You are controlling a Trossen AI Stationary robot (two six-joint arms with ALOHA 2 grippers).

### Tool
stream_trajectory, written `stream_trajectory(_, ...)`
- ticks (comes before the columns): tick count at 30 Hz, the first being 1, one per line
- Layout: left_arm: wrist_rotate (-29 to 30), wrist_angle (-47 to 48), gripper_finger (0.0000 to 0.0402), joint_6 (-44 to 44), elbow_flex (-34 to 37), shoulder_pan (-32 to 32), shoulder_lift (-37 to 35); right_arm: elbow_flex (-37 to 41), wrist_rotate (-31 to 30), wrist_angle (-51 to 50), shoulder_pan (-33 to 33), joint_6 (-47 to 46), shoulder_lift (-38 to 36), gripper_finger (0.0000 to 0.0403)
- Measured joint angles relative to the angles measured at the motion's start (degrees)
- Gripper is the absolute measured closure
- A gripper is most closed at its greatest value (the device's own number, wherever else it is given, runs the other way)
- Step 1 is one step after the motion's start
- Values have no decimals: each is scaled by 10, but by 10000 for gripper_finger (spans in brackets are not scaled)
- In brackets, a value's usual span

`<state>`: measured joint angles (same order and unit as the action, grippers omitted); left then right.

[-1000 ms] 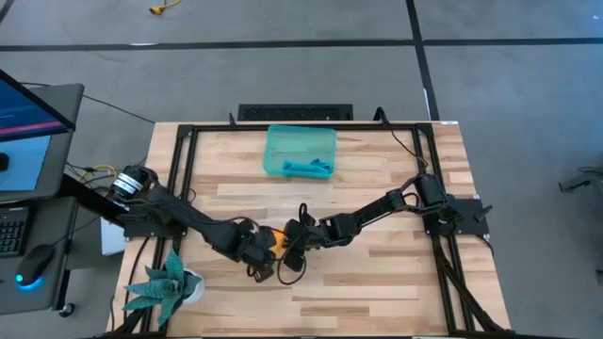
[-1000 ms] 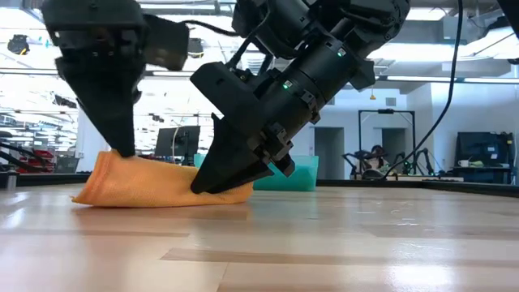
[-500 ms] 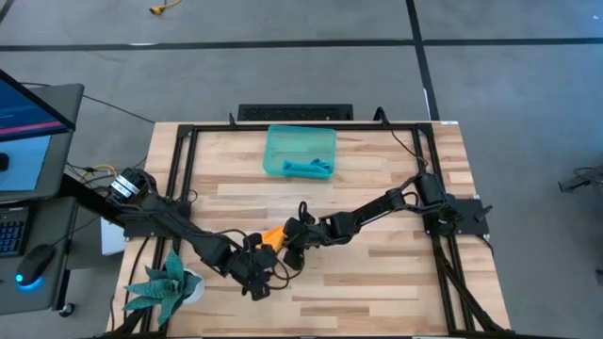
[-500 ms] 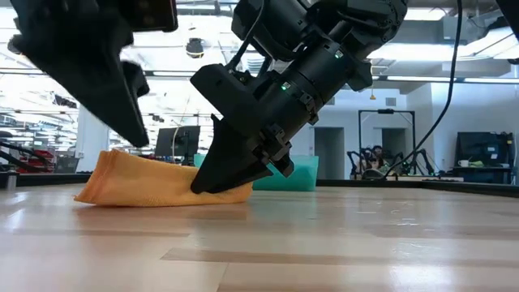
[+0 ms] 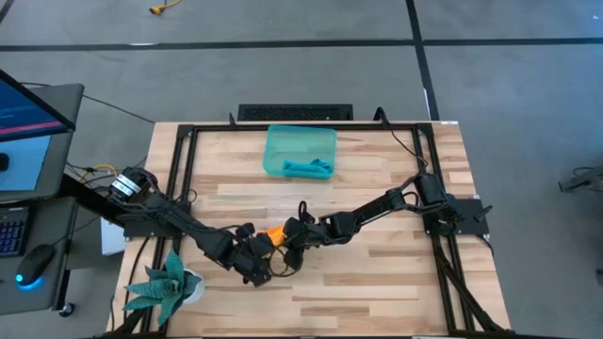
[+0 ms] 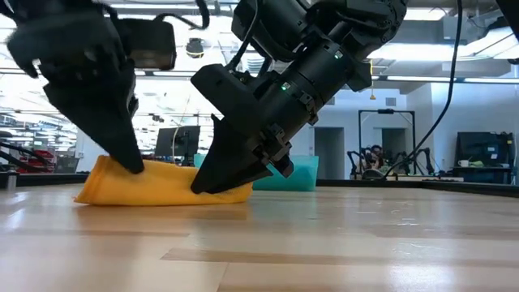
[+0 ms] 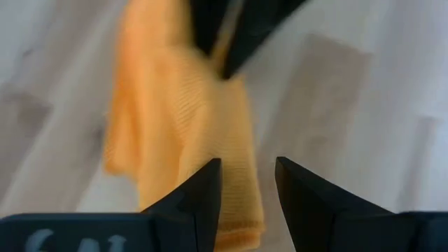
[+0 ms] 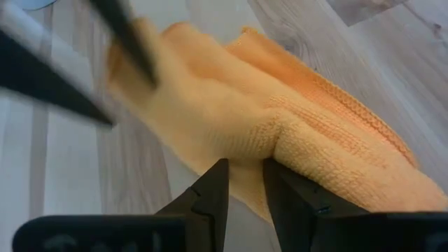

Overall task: Roll microfiber towels into tight, uniform cylinder then place into a basket
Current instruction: Roll the yellow microfiber cloth

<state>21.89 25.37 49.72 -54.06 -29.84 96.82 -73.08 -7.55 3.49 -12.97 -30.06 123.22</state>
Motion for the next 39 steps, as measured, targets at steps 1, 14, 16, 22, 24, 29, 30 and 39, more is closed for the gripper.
stream_trajectory(1,4,15,271,11,0,1,0,0,0,0,0,0,0,286)
stream_trajectory(14,44,102,271,125,-1,18,-1,0,10,0,-1,-3,1,286)
stream_trajectory(16,45,113,271,148,6,24,-1,0,27,0,0,-4,1,286)
stream_trajectory(22,34,64,272,205,73,37,-5,-9,52,-4,0,-4,2,286)
stream_trajectory(24,35,40,272,212,88,37,-6,-9,58,-5,0,-3,2,286)
stream_trajectory(29,39,16,272,214,96,30,-5,-8,69,-50,2,3,-15,286)
stream_trajectory(30,42,12,272,215,97,29,-4,-8,70,-67,3,6,-21,286)
stream_trajectory(39,40,8,272,239,97,30,-3,-6,50,-141,5,61,-78,286)
